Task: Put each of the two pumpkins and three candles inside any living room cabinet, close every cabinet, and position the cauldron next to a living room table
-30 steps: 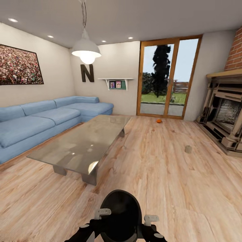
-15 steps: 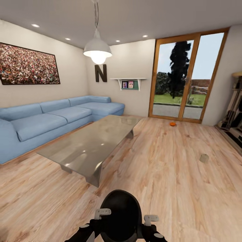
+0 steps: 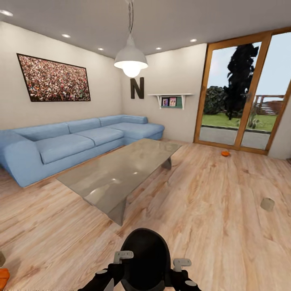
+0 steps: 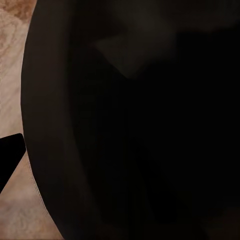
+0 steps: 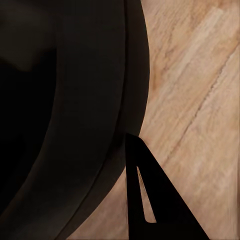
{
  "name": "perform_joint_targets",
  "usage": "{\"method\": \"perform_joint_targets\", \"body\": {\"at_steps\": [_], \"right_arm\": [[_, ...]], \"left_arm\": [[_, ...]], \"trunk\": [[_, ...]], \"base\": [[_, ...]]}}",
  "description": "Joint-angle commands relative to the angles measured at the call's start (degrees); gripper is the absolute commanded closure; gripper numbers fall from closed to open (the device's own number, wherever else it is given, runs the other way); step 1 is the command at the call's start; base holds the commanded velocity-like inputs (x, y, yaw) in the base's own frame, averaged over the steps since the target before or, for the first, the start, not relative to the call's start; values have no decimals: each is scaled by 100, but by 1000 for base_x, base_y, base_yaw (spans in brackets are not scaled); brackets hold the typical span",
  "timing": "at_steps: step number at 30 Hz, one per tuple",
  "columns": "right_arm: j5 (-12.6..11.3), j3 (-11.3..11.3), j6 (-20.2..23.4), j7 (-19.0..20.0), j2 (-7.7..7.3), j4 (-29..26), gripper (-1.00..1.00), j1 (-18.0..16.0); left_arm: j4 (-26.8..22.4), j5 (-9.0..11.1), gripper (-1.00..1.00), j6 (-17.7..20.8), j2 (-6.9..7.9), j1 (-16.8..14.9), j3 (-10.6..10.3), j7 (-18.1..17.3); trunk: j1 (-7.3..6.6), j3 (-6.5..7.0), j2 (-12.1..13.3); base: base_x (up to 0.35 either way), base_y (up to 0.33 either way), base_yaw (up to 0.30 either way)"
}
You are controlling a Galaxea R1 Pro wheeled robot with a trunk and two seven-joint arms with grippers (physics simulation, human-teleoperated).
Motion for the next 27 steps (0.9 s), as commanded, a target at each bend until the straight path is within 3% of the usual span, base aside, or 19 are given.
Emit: {"method": "perform_joint_targets", "body": {"at_steps": [1,27], "right_arm": [[-41,-25,-16,58,17,-36,100,-6],[-37,-25,-7,54,18,-36,100,-6]], "left_arm": [[-8,24,100,35,-3,1,-28,-13],[-8,24,100,35,5,1,-28,-9]], "trunk": [[-1,-5,-3],[-1,-5,-3]], "base": [[89,-290,272],[92,-289,272]]}}
